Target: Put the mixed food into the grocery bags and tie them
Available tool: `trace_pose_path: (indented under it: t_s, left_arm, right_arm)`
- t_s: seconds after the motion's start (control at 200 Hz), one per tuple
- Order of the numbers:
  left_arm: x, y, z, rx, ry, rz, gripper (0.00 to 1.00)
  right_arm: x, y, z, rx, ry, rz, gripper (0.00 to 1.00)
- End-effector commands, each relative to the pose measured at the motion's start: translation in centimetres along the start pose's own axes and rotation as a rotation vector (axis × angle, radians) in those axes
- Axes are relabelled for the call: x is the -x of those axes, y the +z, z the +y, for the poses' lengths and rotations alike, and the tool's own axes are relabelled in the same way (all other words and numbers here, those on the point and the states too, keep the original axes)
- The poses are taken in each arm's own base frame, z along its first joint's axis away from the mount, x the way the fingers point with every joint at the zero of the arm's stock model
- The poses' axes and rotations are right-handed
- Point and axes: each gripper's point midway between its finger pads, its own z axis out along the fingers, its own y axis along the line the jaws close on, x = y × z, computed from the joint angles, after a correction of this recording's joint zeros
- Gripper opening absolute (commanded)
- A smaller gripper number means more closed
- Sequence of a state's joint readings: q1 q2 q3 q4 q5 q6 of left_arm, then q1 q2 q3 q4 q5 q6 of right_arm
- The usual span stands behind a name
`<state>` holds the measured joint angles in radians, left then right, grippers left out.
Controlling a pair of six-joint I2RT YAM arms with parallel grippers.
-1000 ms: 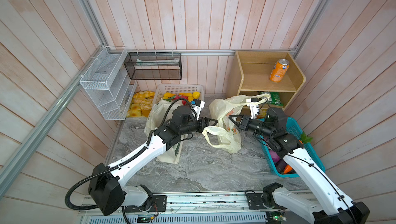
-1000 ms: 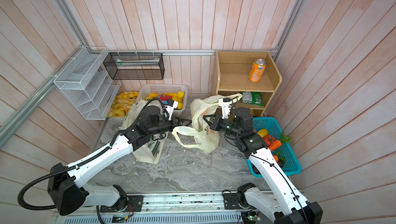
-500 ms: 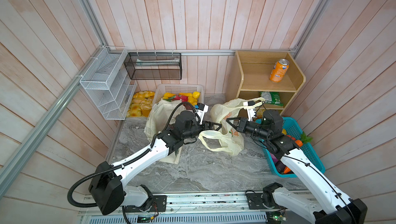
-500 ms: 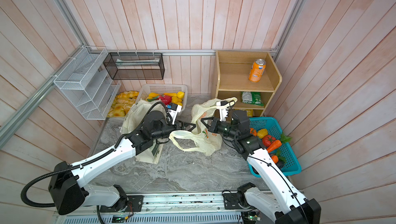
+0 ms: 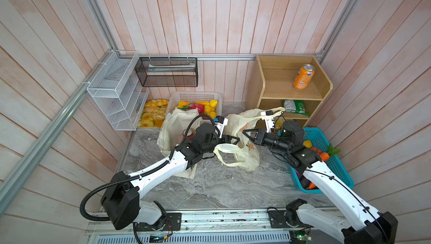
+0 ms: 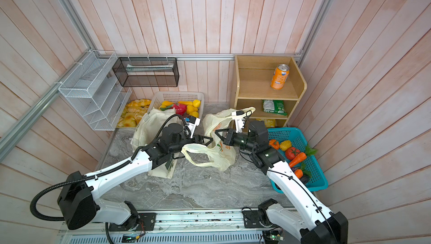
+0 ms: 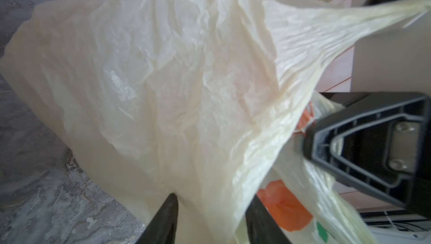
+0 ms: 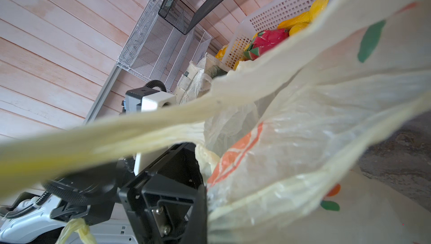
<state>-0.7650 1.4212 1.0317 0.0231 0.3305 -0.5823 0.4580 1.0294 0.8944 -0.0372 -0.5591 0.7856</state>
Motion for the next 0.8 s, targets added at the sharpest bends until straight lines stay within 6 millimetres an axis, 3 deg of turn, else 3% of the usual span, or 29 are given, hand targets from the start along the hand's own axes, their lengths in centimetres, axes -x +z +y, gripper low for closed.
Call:
trace_pose_path:
  t_s: [0.0, 0.25, 0.6, 0.69, 0.795]
  left_arm:
    - [-0.6, 0.8, 1.0, 0.025, 0.004, 0.004, 0.41]
    - [0.8, 0.4, 0.6, 0.054, 0.059, -0.008, 0.00]
    - [3.4, -2.4, 1.0, 0.109, 0.085, -0.024, 0.00]
    - [3.8, -3.3, 1.5, 0.123, 0.084, -0.025, 0.00]
    - [4.3, -4.3, 1.9, 0.130, 0.085, -0.027, 0.00]
  right_arm:
    - [-0.1, 0.4, -0.2, 0.004, -0.005, -0.006, 0.00]
    - [-1.0, -0.1, -1.6, -0.060, -0.017, 0.003, 0.00]
    - [-2.1, -0.8, -3.7, -0.113, 0.008, -0.012, 0.00]
    - [-2.5, -1.3, -5.7, -0.192, 0.008, -0.025, 0.00]
    - [-3.4, -2.5, -10.0, -0.345, 0.021, -0.046, 0.00]
